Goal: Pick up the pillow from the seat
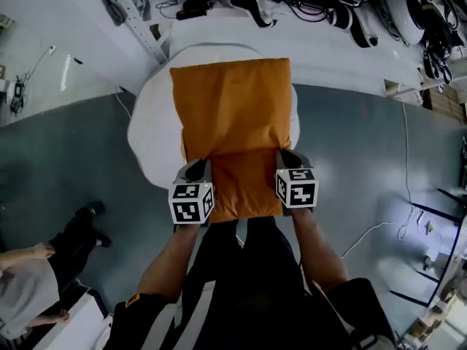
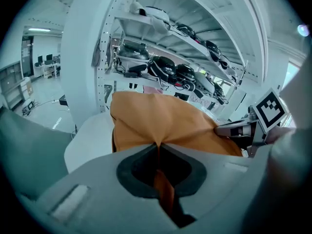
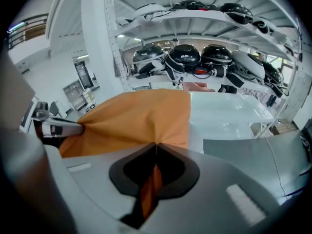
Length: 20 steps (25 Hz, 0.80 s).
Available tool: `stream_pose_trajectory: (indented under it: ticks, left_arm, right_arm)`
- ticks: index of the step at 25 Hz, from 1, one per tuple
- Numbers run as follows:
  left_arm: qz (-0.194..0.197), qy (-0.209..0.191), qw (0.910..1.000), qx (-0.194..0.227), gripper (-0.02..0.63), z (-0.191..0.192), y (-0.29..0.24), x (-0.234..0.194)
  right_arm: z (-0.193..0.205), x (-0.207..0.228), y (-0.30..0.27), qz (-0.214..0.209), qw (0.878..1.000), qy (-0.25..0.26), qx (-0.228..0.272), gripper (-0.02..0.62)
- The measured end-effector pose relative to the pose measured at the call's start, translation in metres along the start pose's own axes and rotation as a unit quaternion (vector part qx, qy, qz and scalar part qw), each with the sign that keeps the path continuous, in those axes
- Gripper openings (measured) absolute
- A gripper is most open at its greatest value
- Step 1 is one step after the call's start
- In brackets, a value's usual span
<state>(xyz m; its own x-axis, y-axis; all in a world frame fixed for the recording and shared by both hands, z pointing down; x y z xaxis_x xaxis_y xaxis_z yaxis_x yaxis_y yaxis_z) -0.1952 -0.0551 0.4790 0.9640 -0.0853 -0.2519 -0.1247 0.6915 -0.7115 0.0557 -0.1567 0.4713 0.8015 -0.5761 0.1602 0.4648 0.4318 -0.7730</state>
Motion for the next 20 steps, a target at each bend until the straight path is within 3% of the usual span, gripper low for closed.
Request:
stream_pose_trajectory:
  ticks: [10, 20]
  left_arm:
    - [-0.003, 0.001, 0.9999, 0.015, 0.006, -0.001, 0.07, 0.026]
    - [-0.051, 0.03, 0.9966, 0.056, 0.006, 0.022, 0.132, 0.094]
  right_arm:
    - [-0.003, -0.019, 0.073, -0.017, 1.0, 0.021, 0.01, 0.009]
    - [0.01, 0.003, 0.136, -0.074, 0.994, 0.073, 0.038, 0.009]
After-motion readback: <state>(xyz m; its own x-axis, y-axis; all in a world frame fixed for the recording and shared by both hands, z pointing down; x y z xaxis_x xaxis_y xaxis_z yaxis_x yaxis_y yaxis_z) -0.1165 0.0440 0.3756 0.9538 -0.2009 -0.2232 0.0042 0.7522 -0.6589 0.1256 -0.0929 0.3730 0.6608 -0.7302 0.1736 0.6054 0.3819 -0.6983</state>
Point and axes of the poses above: the fingertips, and each gripper's own axes: y backward along the fingers, x to its right, z out of its underside, the point moved 10 cm from there along y, backward along the fingers, and after that the axes turned 4 degrees about -z, right-handed, at the moved point
